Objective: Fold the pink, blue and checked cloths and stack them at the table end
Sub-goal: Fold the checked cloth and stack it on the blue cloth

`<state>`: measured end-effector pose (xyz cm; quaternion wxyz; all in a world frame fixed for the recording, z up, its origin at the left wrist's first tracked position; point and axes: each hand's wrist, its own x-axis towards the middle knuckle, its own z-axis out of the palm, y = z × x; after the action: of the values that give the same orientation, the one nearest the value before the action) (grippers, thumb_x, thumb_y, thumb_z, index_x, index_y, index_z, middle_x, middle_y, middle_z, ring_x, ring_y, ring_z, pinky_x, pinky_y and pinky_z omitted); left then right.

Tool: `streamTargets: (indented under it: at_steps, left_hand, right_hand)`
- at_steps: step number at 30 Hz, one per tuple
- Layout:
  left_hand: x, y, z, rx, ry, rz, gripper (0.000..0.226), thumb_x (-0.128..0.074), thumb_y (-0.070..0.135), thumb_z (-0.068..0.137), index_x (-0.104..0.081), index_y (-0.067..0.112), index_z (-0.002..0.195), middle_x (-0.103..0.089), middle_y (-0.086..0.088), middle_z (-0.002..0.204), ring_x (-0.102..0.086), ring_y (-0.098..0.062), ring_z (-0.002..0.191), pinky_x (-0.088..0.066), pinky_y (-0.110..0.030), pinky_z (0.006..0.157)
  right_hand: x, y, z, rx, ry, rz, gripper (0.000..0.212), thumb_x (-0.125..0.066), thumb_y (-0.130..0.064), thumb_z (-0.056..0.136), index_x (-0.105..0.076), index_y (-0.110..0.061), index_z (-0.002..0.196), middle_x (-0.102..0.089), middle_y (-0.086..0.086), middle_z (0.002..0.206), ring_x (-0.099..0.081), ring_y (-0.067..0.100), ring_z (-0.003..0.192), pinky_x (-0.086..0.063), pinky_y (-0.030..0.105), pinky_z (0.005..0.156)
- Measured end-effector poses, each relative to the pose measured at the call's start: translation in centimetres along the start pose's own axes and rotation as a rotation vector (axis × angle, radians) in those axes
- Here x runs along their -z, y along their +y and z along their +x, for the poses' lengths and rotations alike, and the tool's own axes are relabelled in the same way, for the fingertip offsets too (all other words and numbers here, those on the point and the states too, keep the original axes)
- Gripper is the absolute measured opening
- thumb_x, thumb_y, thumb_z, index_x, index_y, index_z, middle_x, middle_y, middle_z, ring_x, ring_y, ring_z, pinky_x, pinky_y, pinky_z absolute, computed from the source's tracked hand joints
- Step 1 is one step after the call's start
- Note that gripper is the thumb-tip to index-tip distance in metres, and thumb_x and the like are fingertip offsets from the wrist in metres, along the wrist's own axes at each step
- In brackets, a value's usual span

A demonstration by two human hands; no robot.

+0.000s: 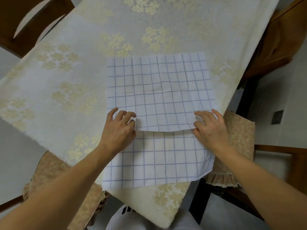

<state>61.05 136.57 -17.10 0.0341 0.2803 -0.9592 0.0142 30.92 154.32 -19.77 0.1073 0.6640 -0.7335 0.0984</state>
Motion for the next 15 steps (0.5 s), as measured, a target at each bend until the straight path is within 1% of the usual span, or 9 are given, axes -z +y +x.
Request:
streamTargets:
  at_steps: [4, 8, 11, 15]
  left_hand:
    - [0.4, -0.3, -1.8, -0.009, 0.034, -0.018, 0.015, -0.076, 0.02, 0.073, -0.071, 0.008, 0.081, -0.068, -0.009, 0.114, -0.063, -0.031, 0.099, -0.037, -0.056, 0.104]
    - [0.8, 0.2, -4.3, 0.0, 0.014, -0.015, 0.017, -0.077, 0.02, 0.071, -0.071, 0.008, 0.081, -0.068, -0.01, 0.114, -0.063, -0.031, 0.1, -0.037, -0.056, 0.104]
    - [1.7, 1.2, -6.5, 0.036, 0.025, -0.023, 0.013, -0.074, 0.02, 0.072, -0.069, 0.01, 0.078, -0.067, -0.008, 0.113, -0.063, -0.03, 0.1, -0.037, -0.056, 0.104]
    - [3.7, 3.6, -10.3, 0.118, -0.032, -0.018, 0.013, -0.078, 0.021, 0.072, -0.072, 0.011, 0.08, -0.068, -0.008, 0.117, -0.063, -0.03, 0.107, -0.037, -0.056, 0.106]
  right_hand:
    - [1.3, -0.7, -1.5, -0.052, 0.018, 0.012, 0.009, -0.07, -0.006, 0.08, -0.068, -0.009, 0.071, -0.068, 0.013, 0.119, -0.062, 0.027, 0.105, -0.033, 0.051, 0.112]
    - [3.1, -2.2, -3.4, -0.071, 0.009, 0.01, 0.007, -0.075, -0.009, 0.077, -0.07, -0.01, 0.072, -0.068, 0.012, 0.117, -0.061, 0.026, 0.105, -0.033, 0.052, 0.111]
    - [3.9, -3.1, -5.0, -0.054, 0.008, 0.016, 0.007, -0.077, -0.009, 0.075, -0.07, -0.01, 0.073, -0.068, 0.012, 0.117, -0.063, 0.027, 0.105, -0.034, 0.054, 0.11]
    - [5.1, -4.2, -7.9, -0.019, 0.039, 0.055, 0.011, -0.078, -0.009, 0.075, -0.068, -0.01, 0.072, -0.068, 0.013, 0.115, -0.062, 0.028, 0.105, -0.035, 0.056, 0.109]
